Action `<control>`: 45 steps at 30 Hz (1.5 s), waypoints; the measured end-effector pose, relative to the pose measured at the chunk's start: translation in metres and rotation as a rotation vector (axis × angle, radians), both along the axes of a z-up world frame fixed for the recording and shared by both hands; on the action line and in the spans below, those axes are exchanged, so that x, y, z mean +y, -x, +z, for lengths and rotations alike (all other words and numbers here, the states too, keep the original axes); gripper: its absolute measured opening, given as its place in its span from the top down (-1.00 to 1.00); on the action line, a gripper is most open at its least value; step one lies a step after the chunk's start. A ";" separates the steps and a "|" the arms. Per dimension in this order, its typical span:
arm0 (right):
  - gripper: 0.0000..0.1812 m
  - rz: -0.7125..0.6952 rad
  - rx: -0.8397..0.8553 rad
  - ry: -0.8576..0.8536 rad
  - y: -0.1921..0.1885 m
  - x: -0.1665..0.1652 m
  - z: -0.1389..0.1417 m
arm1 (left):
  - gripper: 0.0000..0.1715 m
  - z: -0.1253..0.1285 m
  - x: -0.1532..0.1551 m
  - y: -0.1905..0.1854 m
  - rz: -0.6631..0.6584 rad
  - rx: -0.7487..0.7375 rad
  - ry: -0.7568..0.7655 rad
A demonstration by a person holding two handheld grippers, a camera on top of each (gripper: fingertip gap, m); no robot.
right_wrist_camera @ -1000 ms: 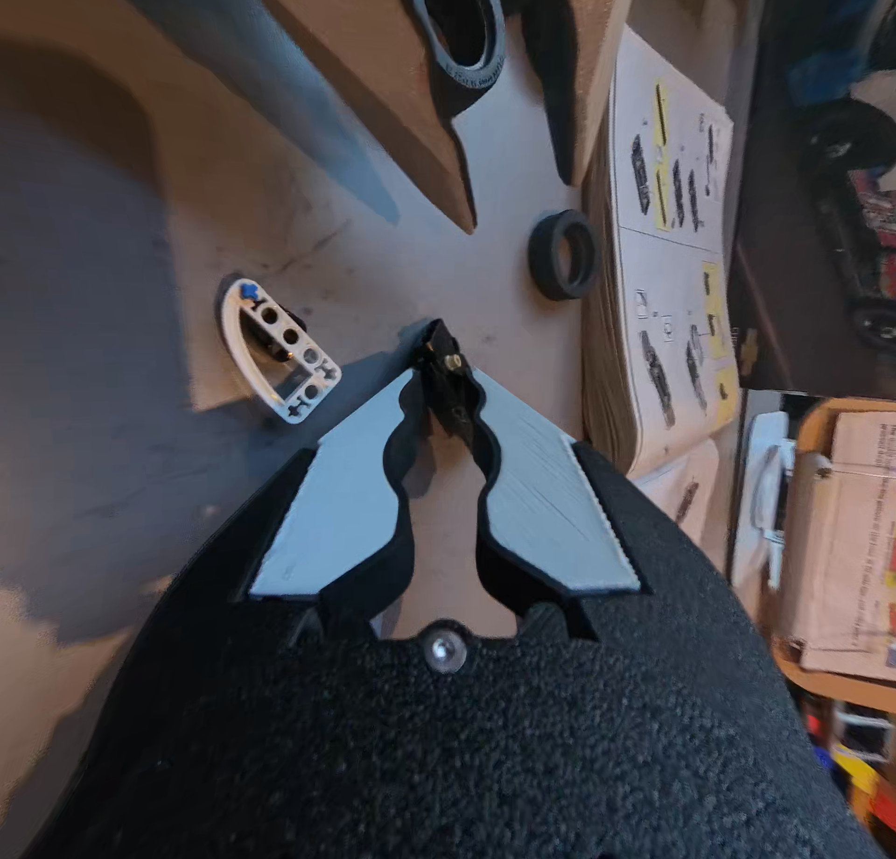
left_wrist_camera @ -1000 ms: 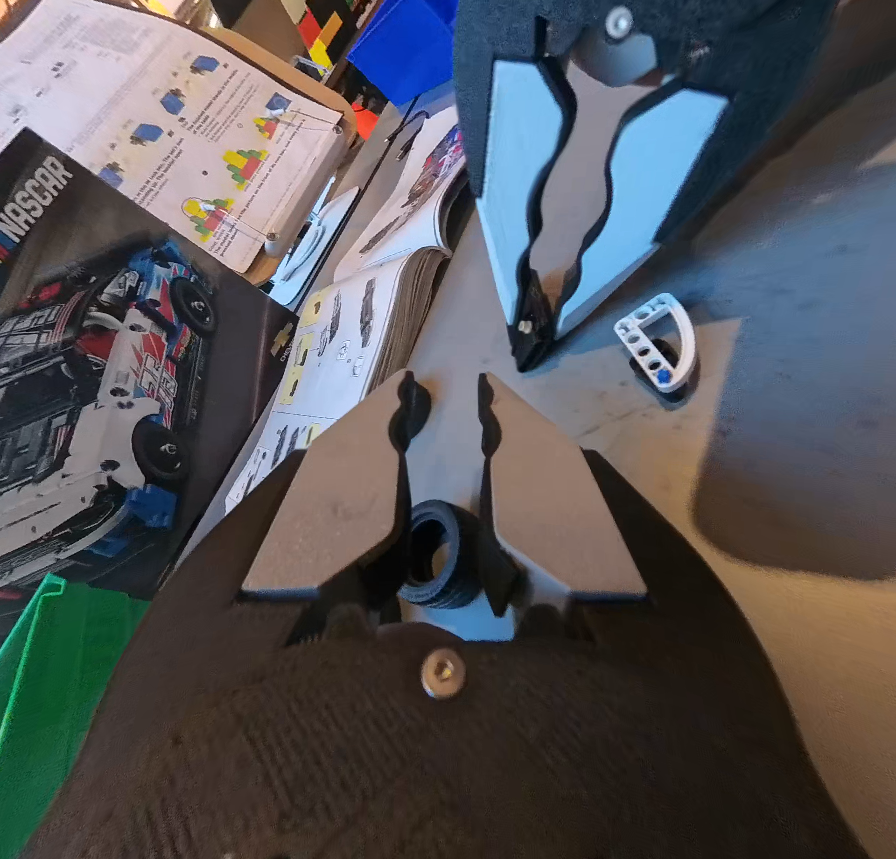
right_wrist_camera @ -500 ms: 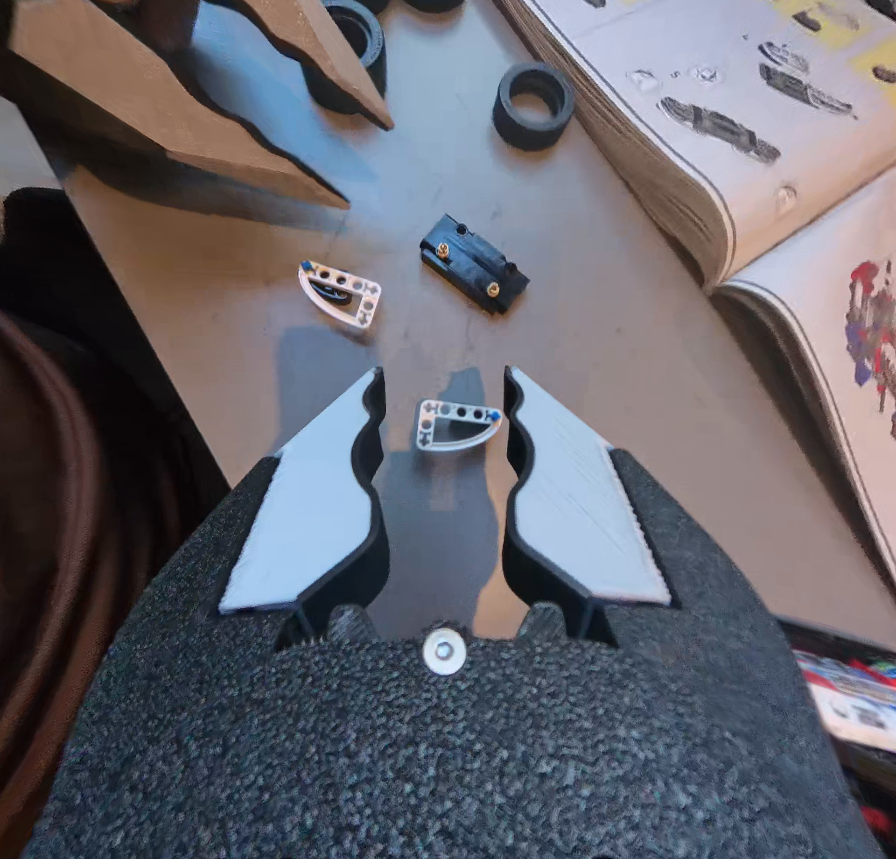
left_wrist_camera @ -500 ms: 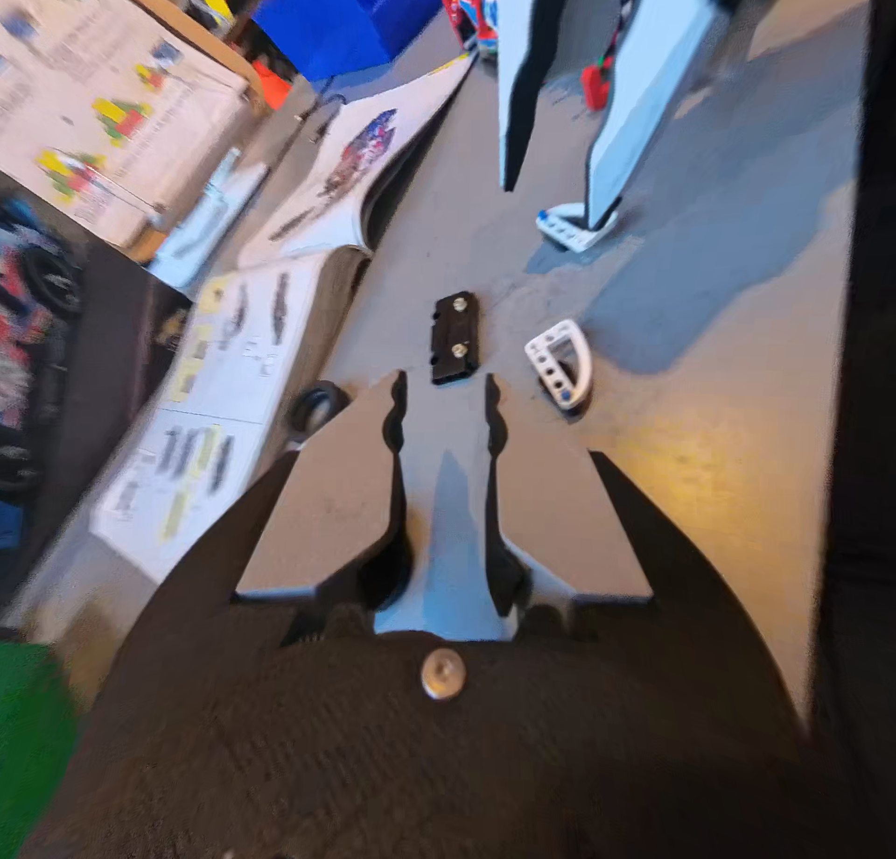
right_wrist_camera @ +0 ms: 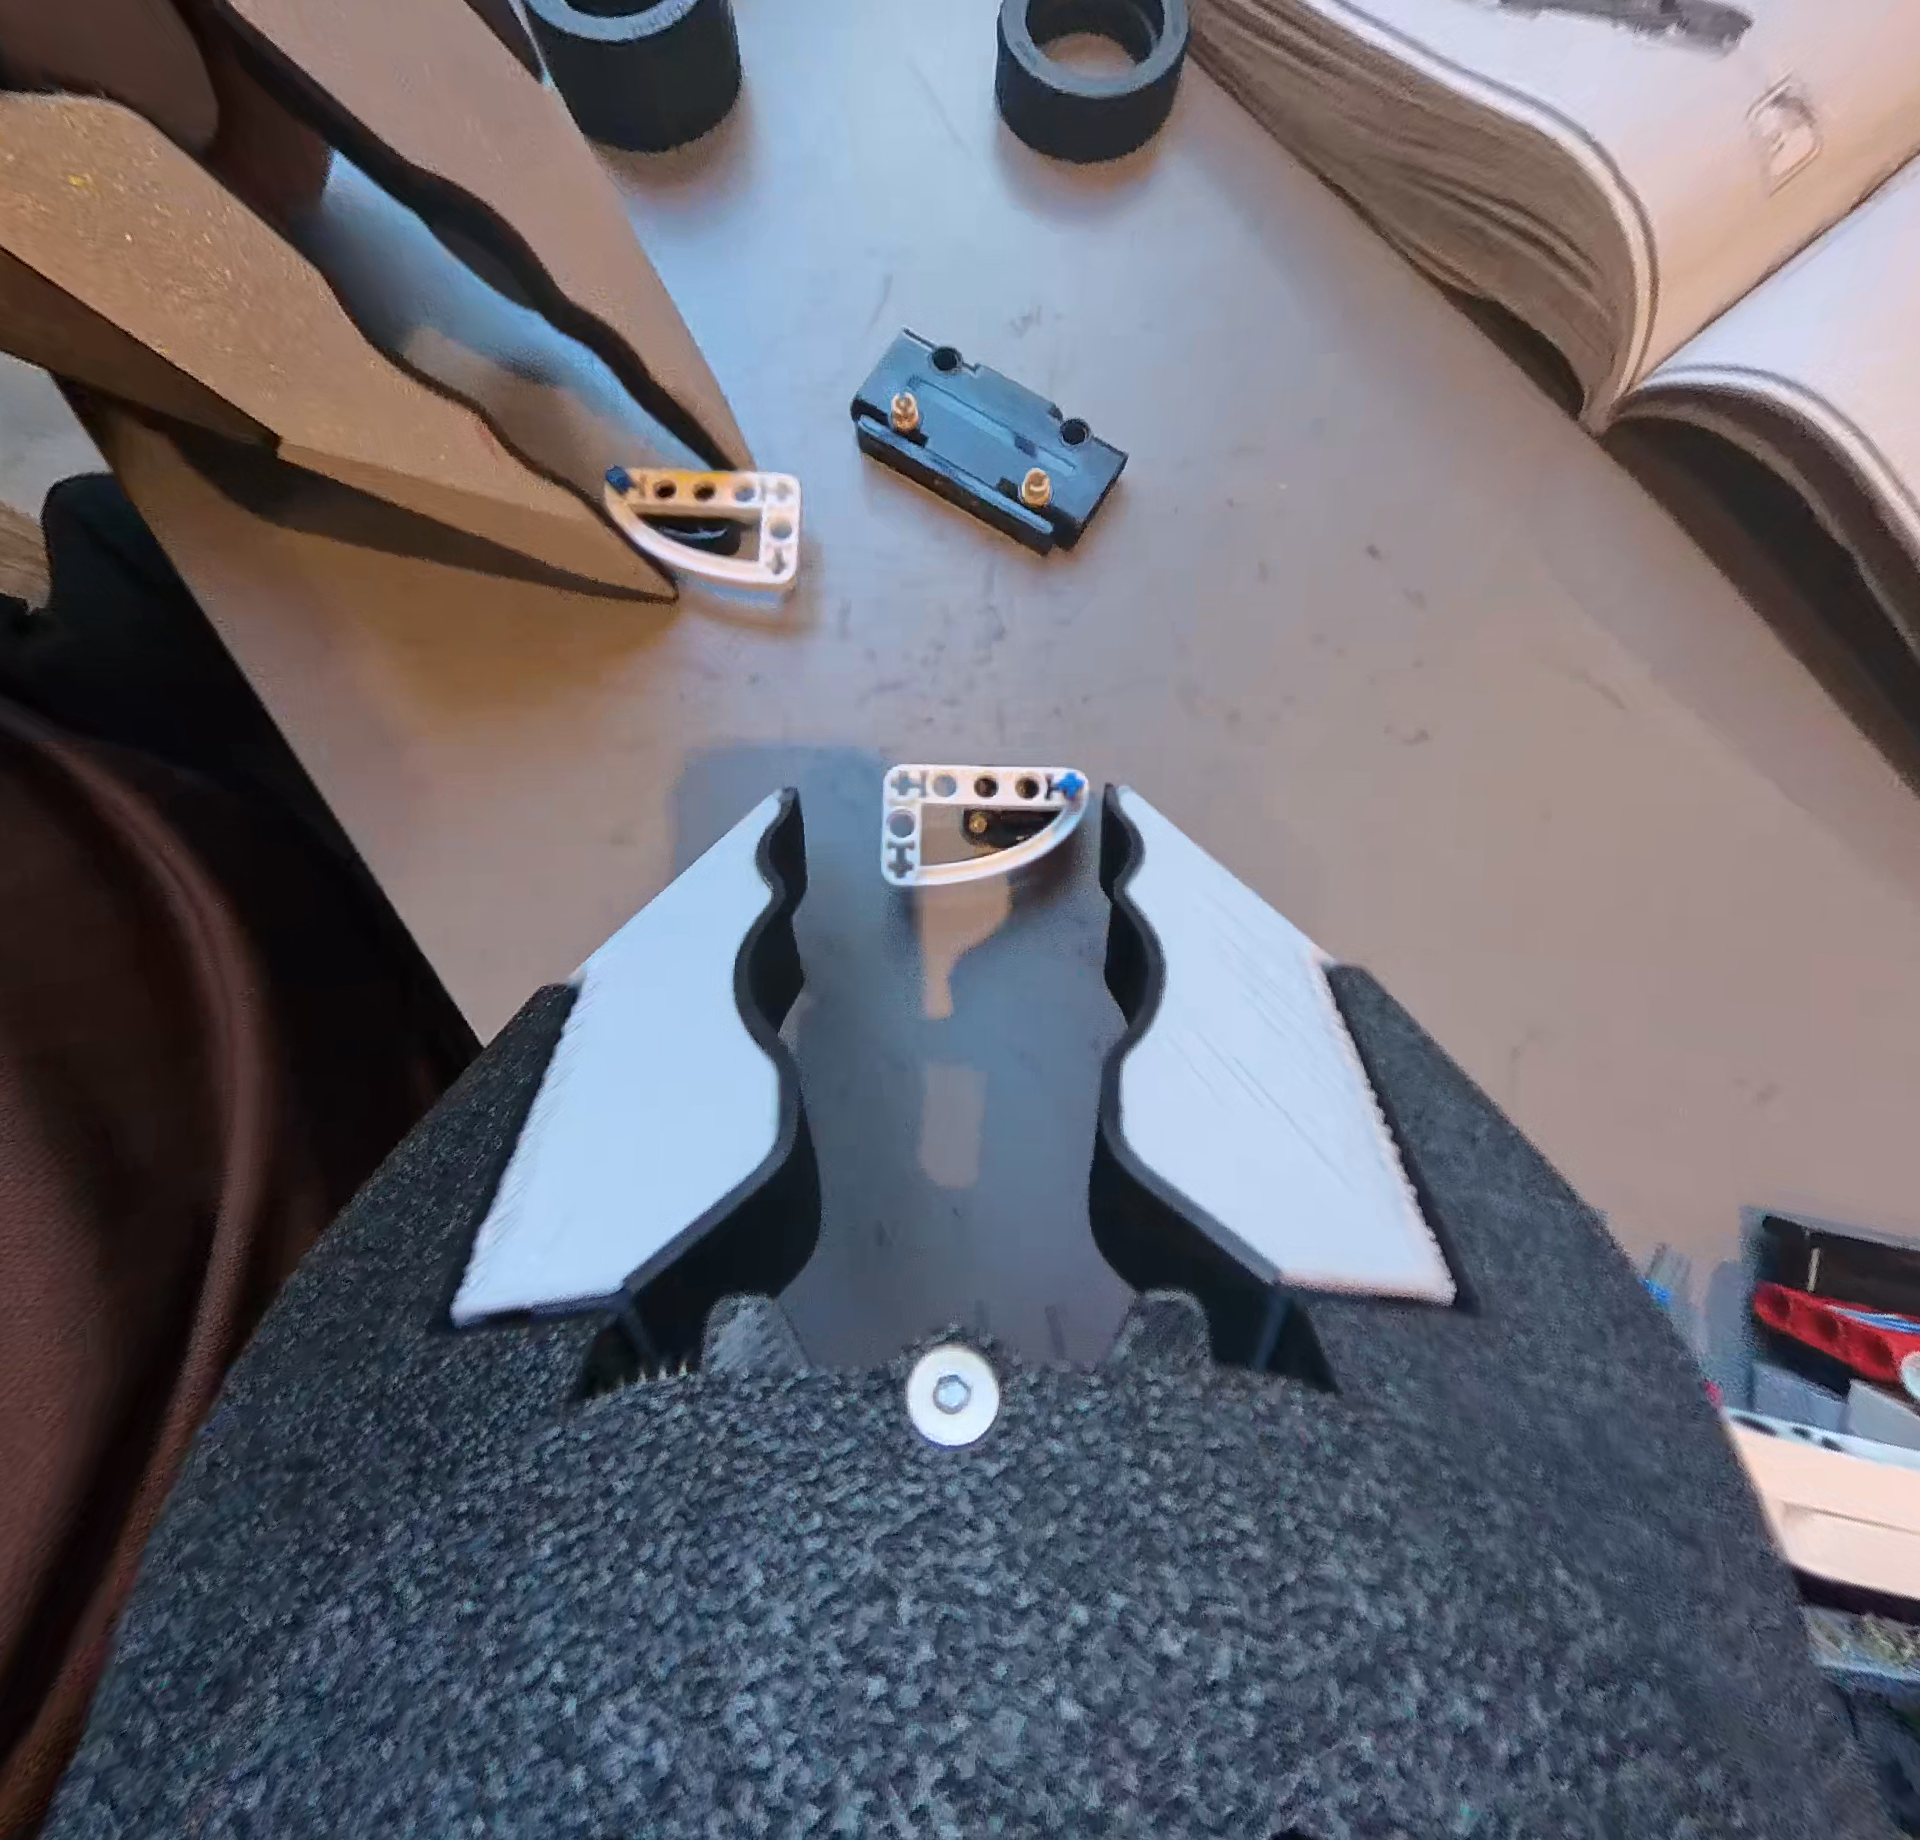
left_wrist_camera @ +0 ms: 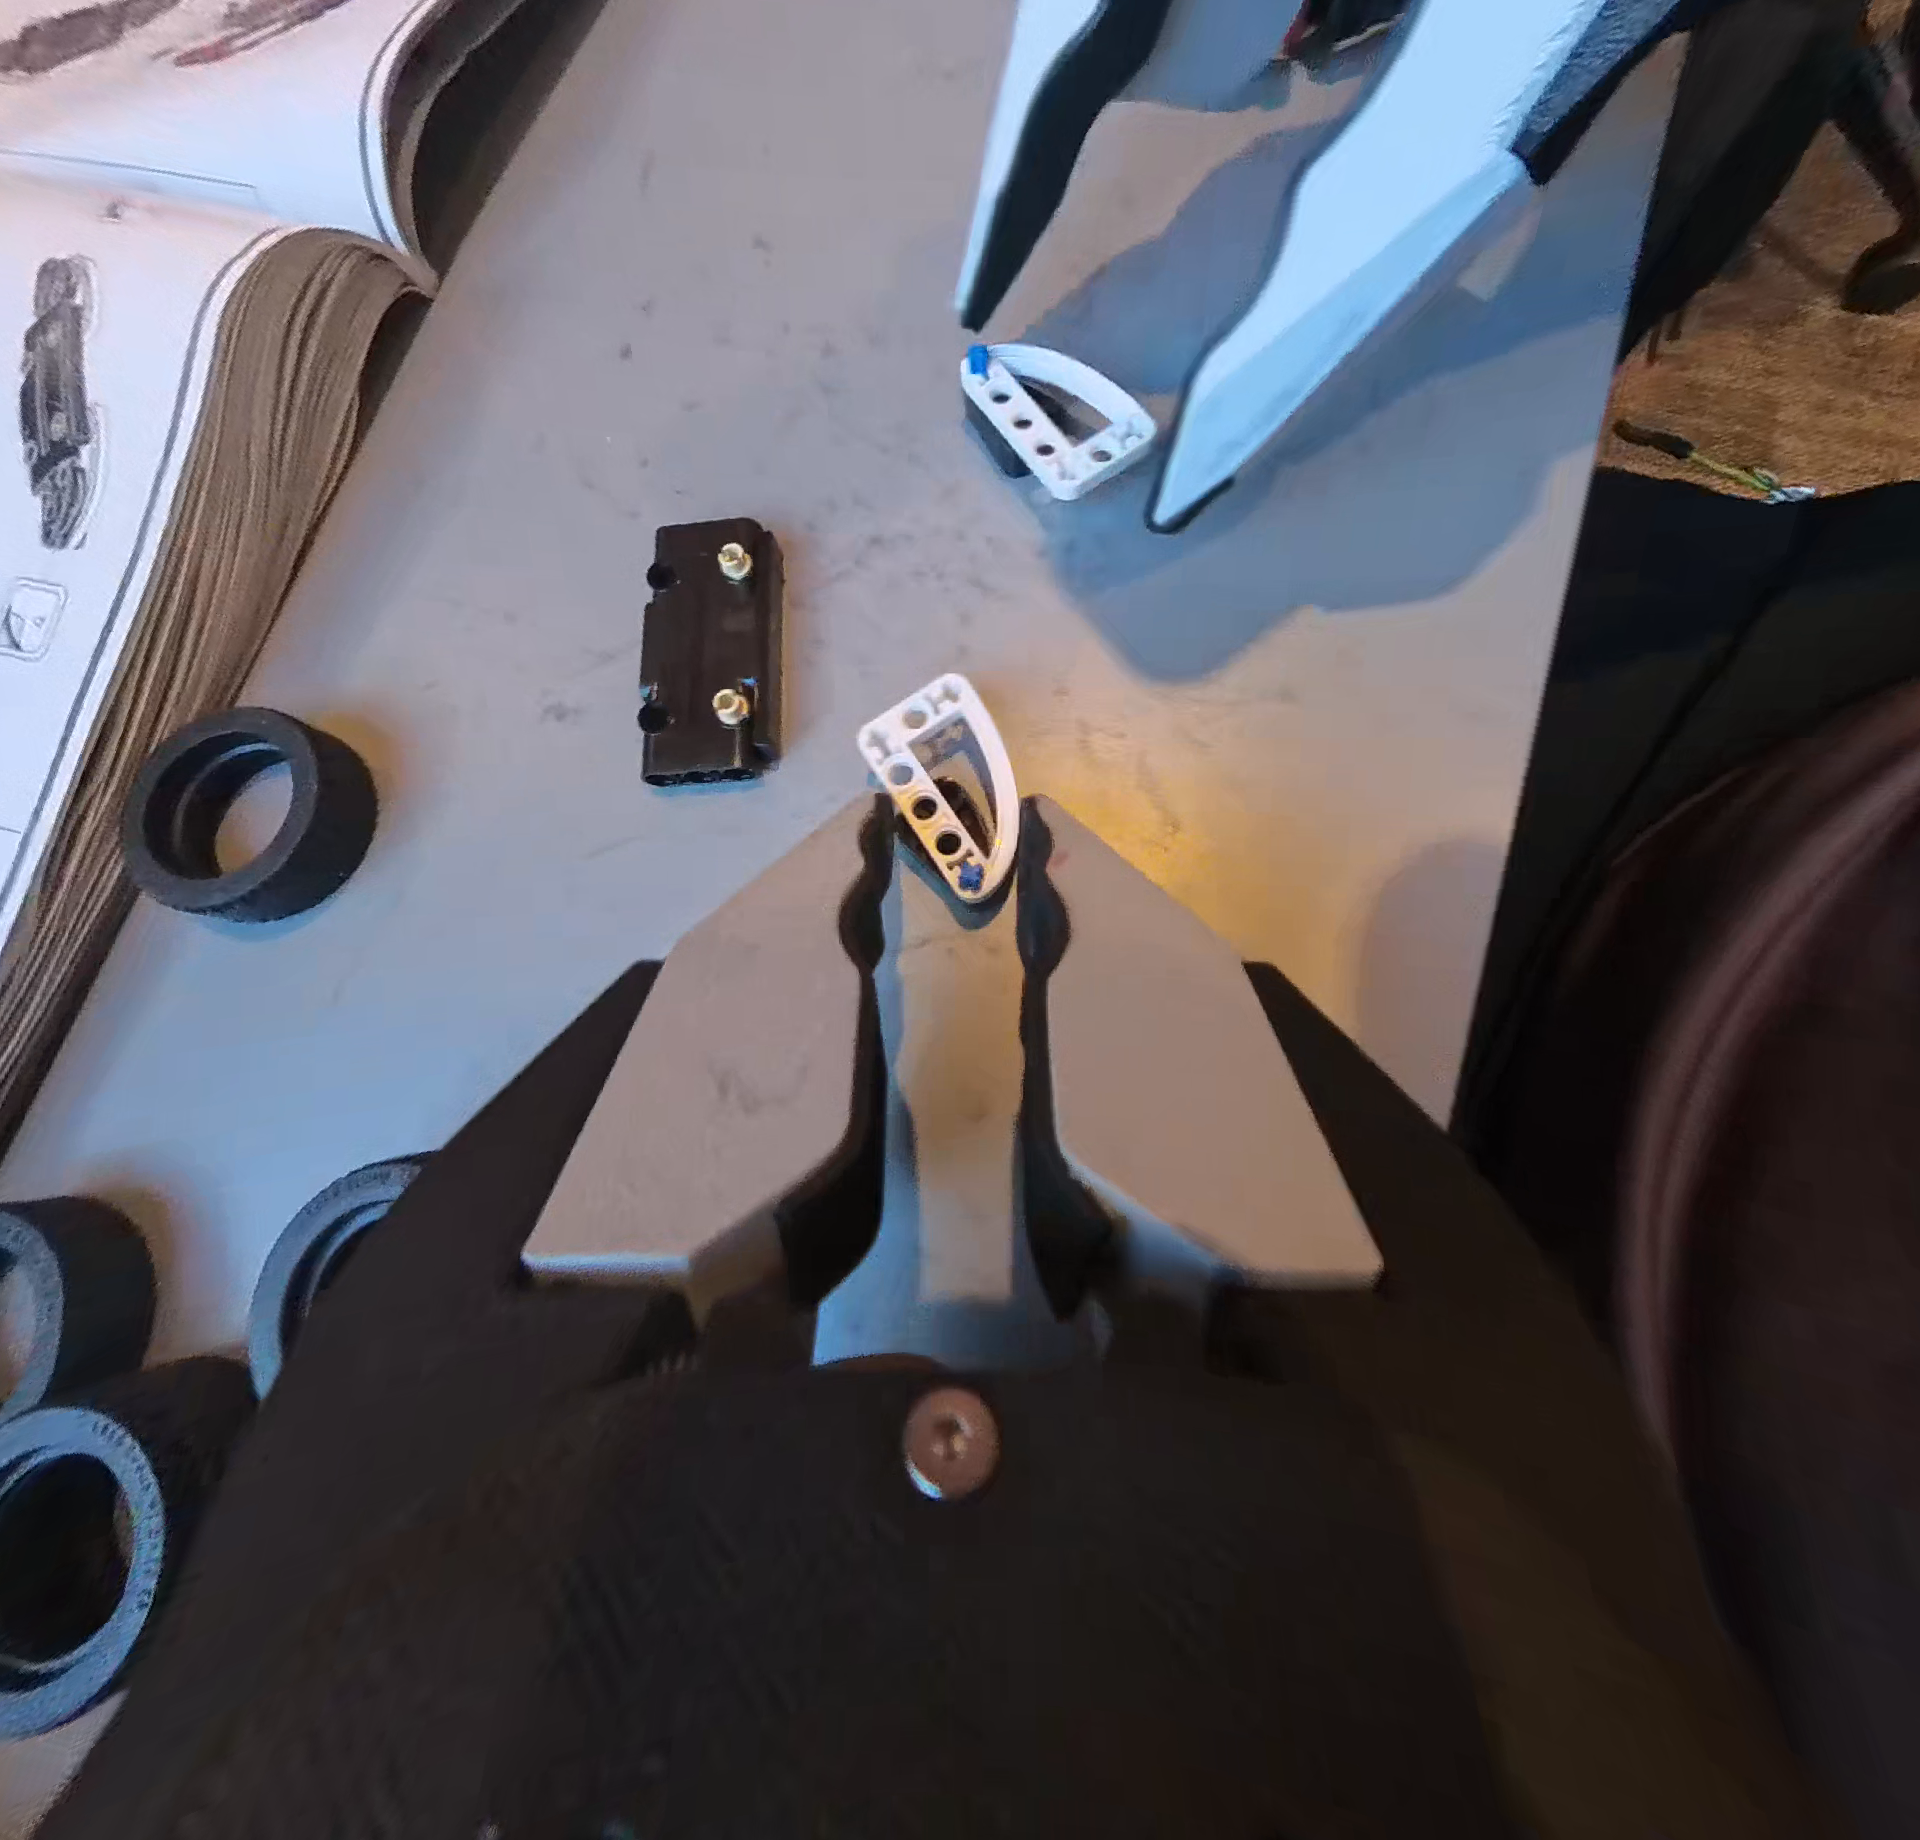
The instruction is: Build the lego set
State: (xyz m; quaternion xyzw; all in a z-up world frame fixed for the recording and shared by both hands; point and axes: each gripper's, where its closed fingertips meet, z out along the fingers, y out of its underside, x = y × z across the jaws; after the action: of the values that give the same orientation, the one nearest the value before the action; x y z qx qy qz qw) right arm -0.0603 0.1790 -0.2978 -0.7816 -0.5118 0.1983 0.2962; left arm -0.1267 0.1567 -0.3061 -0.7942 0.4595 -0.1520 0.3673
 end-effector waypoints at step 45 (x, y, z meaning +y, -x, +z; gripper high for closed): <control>0.42 -0.135 0.150 -0.001 0.005 0.012 -0.002 | 0.55 0.016 0.004 0.059 0.271 -0.072 -0.075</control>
State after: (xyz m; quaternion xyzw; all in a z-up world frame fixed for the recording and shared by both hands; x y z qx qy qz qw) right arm -0.0650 0.1909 -0.3000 -0.7972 -0.4344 0.2354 0.3469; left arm -0.1853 0.1604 -0.2904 -0.8287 0.3401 -0.1123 0.4302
